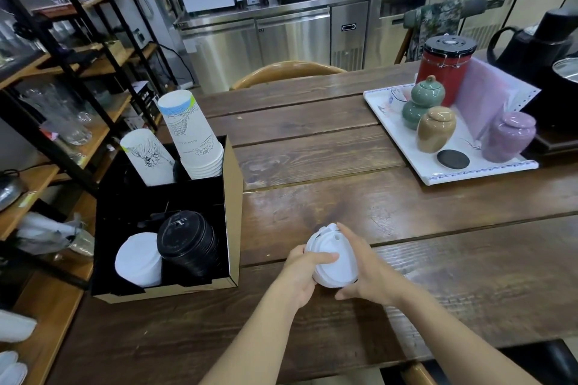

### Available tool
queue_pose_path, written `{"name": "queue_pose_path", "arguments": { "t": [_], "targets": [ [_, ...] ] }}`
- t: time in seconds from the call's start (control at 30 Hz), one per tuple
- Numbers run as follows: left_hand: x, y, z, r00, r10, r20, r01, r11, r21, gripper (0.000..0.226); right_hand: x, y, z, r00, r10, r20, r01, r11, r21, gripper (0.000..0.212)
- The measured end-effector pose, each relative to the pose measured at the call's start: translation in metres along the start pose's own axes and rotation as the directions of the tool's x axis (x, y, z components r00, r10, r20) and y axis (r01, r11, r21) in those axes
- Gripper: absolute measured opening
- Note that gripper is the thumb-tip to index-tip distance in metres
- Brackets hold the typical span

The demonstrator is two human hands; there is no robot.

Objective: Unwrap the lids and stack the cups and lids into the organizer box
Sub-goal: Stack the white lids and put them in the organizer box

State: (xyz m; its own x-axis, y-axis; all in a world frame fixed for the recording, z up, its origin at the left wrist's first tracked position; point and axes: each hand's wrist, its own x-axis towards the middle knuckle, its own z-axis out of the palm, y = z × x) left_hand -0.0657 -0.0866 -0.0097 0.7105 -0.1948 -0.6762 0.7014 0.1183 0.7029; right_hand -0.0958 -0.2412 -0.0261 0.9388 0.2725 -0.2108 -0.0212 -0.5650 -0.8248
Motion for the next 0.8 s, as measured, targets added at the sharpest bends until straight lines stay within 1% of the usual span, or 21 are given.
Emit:
{"name": "queue_pose_path", "arguments": {
  "t": [0.03,0.1,0.13,0.2,0.27,0.4,0.53,0.7,0.8],
  "targets": [
    [-0.001,0.002,0.000,1.000,0.017,0.007,-0.017,1.000,-0.008,0.063,0.001,-0.005,0.000,1.000,0.006,0.006,-0.006,0.999,0.039,0.117],
    [-0.004,0.006,0.001,0.998,0.048,0.033,-0.046,0.997,-0.056,0.059,0.002,-0.014,0.000,0.999,-0.010,-0.034,0.013,0.996,0.087,0.111],
    [-0.005,0.008,0.002,0.996,0.063,0.059,-0.058,0.994,-0.091,0.053,0.003,-0.019,0.000,0.997,-0.028,-0.075,0.035,0.996,0.086,0.105],
    [-0.010,0.015,0.003,0.990,0.089,0.108,-0.075,0.988,-0.132,0.042,0.004,-0.024,-0.002,0.988,-0.056,-0.142,0.066,0.996,0.064,0.102],
    [-0.010,0.019,-0.003,0.990,0.088,0.107,-0.070,0.985,-0.158,0.048,0.004,-0.026,-0.004,0.987,-0.067,-0.148,0.068,0.998,0.005,0.104],
    [-0.010,0.022,-0.014,0.991,0.098,0.087,-0.086,0.988,-0.127,0.045,0.006,-0.033,-0.010,0.989,-0.104,-0.106,0.090,0.987,-0.133,0.105],
    [-0.011,0.025,-0.019,0.993,0.086,0.083,-0.077,0.992,-0.104,0.040,0.011,-0.034,-0.008,0.986,-0.142,-0.084,0.123,0.974,-0.191,0.106],
    [-0.013,0.032,-0.029,0.989,0.111,0.100,-0.104,0.992,-0.075,0.039,0.017,-0.041,-0.006,0.976,-0.212,-0.046,0.201,0.963,-0.177,0.103],
    [-0.015,0.042,-0.033,0.974,0.185,0.130,-0.189,0.982,0.013,0.045,0.023,-0.048,-0.003,0.966,-0.244,-0.086,0.235,0.966,-0.110,0.099]
  ]
}}
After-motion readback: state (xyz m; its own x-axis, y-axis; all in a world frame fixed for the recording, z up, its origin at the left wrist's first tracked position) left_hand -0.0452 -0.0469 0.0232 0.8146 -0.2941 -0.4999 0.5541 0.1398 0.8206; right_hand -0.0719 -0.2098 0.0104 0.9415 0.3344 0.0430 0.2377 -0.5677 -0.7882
